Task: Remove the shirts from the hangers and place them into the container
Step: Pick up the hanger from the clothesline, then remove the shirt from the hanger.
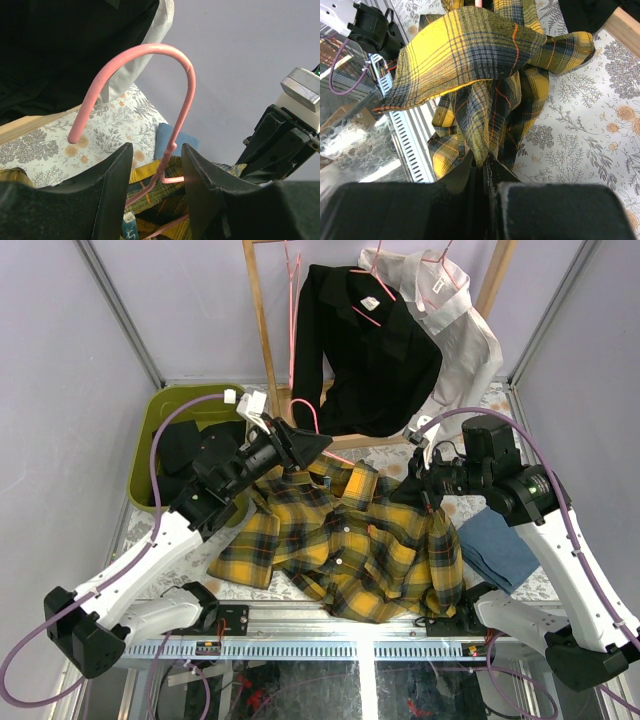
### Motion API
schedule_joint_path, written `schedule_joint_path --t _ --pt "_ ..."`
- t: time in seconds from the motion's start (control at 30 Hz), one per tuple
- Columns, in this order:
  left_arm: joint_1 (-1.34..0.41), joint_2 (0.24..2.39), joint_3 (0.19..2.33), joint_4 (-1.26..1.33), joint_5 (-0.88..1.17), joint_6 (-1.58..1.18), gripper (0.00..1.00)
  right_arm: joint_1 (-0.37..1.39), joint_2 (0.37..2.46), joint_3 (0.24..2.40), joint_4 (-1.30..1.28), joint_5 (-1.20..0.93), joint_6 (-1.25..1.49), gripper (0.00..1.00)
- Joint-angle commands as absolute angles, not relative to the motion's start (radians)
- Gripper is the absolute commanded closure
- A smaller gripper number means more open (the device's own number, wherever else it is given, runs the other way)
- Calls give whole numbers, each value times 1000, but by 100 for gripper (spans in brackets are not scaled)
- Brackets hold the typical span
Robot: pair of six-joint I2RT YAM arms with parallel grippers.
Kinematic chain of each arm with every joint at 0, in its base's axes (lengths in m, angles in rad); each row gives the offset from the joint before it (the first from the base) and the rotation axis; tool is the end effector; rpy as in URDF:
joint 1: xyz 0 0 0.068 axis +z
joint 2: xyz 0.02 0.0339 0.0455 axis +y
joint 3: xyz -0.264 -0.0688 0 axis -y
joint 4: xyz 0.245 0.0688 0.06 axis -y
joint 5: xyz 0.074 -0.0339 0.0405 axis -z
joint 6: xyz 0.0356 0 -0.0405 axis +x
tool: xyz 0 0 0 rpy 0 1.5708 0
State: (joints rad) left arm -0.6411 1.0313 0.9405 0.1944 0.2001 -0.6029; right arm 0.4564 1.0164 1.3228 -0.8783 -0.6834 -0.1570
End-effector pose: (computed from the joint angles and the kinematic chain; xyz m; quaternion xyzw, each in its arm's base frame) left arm 0.1898 -0.1505 0.3888 0.0869 0.6647 -0.4850 0.5617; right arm 0.1534 0.1004 0.4141 -0.4027 0.7400 0.3582 0.4023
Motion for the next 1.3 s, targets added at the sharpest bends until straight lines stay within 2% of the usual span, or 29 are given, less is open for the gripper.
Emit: schedule_joint_path --t 0.0,0.23,0.27,0.3,0.4,0.47,0.6,0.77,0.9,0.97,1.07,1.13,1.27 --pt "-643 1051 947 288 220 -620 60 458 1013 1327 -831 -729 -152 100" --pt "-643 1027 924 301 192 -616 89 457 1012 1323 -833 -713 -161 98" --pt "-643 1022 919 301 184 -614 93 458 1014 1322 -832 -707 -160 90" --pt "-643 1015 916 297 175 -610 99 457 1014 1324 -827 -696 -158 75" --pt "-643 1002 923 246 141 -572 100 458 1014 1329 -805 -641 -144 43" --pt "-642 1007 948 184 118 -542 100 457 1010 1330 -777 -614 -125 31" --pt "-651 1022 998 69 88 -479 100 457 1007 1330 -707 -604 -87 23" --pt "-684 1011 1010 1 14 -405 100 458 1016 1315 -616 -561 -27 18" --pt "-736 1012 1027 -36 -60 -352 100 457 1063 1337 -582 -521 31 19" --pt "-770 1016 1035 -43 -105 -333 100 458 1092 1354 -575 -590 53 27" --pt "-817 1019 1042 -42 -162 -309 100 469 1137 1361 -555 -716 81 33" --pt "-839 1024 1049 -39 -176 -298 100 494 1161 1363 -551 -698 91 38" --pt "-861 1026 1053 -38 -205 -293 100 526 1190 1390 -593 -677 68 57"
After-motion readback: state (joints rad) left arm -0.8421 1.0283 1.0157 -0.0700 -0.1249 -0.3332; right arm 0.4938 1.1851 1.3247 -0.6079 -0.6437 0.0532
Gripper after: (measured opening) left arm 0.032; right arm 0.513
